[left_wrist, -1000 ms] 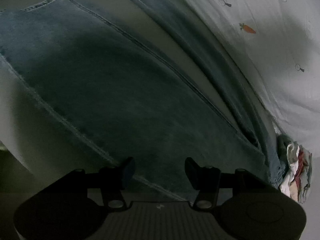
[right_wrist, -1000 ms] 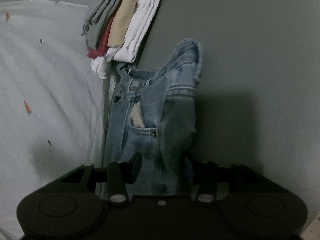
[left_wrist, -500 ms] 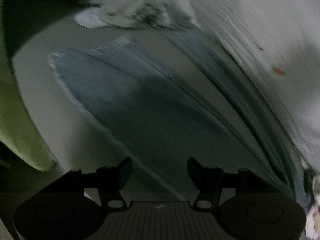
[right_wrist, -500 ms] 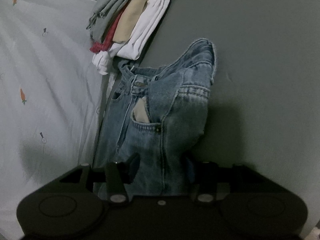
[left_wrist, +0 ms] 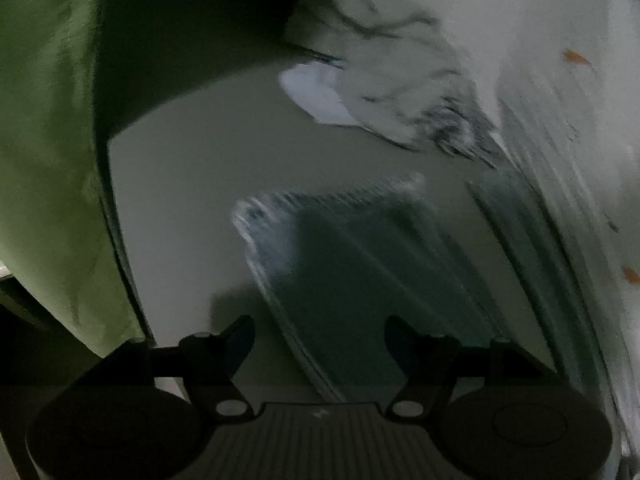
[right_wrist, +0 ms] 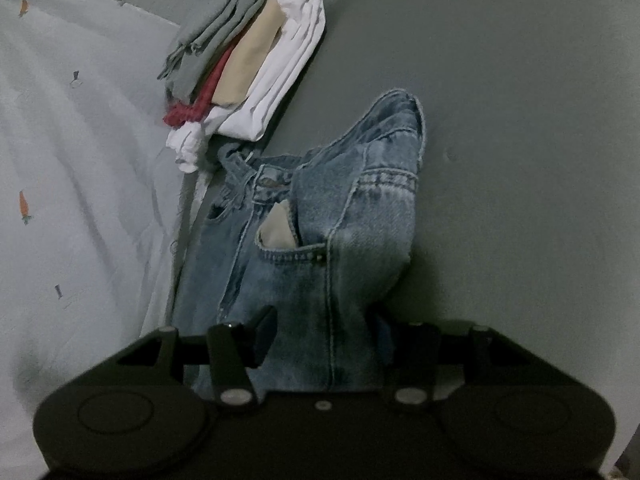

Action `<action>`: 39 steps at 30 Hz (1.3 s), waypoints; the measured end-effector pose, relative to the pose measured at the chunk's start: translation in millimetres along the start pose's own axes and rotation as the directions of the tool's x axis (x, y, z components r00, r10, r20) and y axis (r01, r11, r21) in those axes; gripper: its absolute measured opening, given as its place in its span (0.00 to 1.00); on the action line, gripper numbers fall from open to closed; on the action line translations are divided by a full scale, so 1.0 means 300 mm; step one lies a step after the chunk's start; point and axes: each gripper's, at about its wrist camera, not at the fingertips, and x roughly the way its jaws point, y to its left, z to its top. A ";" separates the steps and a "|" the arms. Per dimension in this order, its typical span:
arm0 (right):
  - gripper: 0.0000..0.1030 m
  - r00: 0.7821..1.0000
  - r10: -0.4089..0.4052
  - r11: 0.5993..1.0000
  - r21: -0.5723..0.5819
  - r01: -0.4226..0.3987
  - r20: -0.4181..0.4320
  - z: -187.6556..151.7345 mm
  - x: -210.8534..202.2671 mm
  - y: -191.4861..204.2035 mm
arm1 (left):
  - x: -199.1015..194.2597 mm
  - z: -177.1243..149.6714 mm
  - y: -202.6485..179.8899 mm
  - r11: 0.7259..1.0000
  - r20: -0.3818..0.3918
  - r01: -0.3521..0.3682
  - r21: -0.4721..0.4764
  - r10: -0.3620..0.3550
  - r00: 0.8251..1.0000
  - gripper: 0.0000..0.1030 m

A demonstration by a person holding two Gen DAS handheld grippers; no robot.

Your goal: Fold clothes

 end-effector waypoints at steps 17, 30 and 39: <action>0.14 0.992 0.087 0.993 -0.086 -0.079 0.095 0.037 -0.103 0.208 | -0.051 0.102 -0.039 0.990 0.170 0.097 -0.100 -0.079 0.982 0.04; 0.03 0.987 0.124 0.992 -0.011 -0.124 0.100 0.105 -0.167 0.209 | -0.270 0.110 -0.146 0.995 0.224 0.096 -0.014 -0.090 0.970 0.03; 0.03 0.982 0.149 0.986 0.054 -0.156 0.120 0.119 -0.140 0.207 | -0.289 0.155 -0.284 0.994 0.312 0.077 0.081 -0.099 0.945 0.03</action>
